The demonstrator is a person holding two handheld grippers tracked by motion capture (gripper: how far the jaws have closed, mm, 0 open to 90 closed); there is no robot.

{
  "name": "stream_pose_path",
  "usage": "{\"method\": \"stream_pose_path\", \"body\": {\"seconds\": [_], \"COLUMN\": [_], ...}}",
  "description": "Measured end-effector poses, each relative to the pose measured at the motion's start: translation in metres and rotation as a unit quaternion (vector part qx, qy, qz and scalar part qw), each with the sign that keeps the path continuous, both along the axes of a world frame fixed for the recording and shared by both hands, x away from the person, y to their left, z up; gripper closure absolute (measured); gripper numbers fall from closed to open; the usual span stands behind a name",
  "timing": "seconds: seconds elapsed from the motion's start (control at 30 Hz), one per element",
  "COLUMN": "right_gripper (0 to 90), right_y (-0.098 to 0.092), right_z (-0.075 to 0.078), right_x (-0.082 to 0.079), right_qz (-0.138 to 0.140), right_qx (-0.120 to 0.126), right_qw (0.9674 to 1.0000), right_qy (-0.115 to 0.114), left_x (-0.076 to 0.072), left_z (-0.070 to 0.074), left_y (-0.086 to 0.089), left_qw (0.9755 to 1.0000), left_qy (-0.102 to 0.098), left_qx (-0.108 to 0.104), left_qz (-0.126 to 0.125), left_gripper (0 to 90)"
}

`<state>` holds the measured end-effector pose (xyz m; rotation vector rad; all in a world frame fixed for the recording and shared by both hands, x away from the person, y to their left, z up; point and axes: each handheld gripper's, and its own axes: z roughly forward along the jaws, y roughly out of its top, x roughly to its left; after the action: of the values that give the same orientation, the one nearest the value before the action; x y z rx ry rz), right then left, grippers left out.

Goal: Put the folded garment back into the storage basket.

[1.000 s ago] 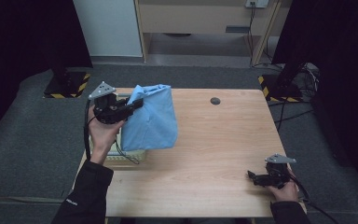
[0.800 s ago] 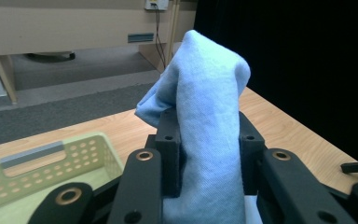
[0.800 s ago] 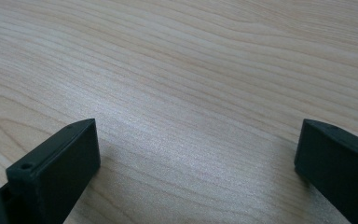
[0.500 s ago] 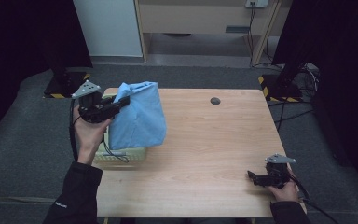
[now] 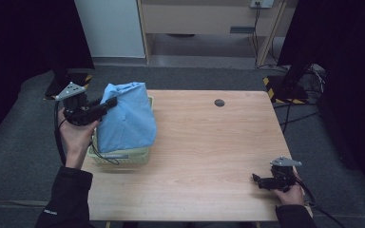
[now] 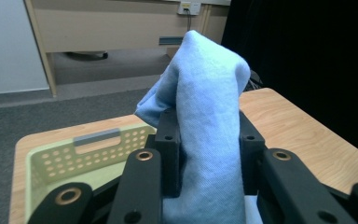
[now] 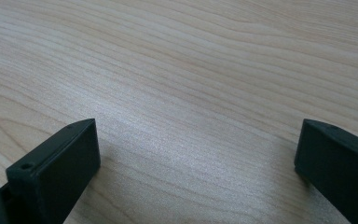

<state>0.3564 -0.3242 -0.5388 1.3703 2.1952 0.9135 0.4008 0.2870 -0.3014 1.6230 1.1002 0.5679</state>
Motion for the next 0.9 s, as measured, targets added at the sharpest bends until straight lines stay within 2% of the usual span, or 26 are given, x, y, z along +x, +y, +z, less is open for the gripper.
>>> {"method": "stream_pose_path", "body": {"seconds": [0.43, 0.7, 0.9], "right_gripper": [0.2, 0.2, 0.2], "right_y": [0.0, 0.0, 0.0], "right_z": [0.0, 0.0, 0.0], "right_x": [0.0, 0.0, 0.0], "right_qz": [0.0, 0.0, 0.0], "right_qx": [0.0, -0.001, -0.001], "right_qw": [1.0, 1.0, 1.0], "right_qy": [-0.001, -0.001, -0.001], "left_x": [0.001, 0.007, 0.013], "left_z": [-0.008, -0.018, -0.029], "left_y": [0.019, 0.02, 0.014], "left_qw": [0.9992, 0.9982, 0.9975], "left_qy": [0.012, 0.024, 0.034], "left_qx": [0.021, 0.035, 0.044], "left_qz": [0.032, 0.043, 0.043], "left_gripper": [69.6, 69.5, 69.5]}}
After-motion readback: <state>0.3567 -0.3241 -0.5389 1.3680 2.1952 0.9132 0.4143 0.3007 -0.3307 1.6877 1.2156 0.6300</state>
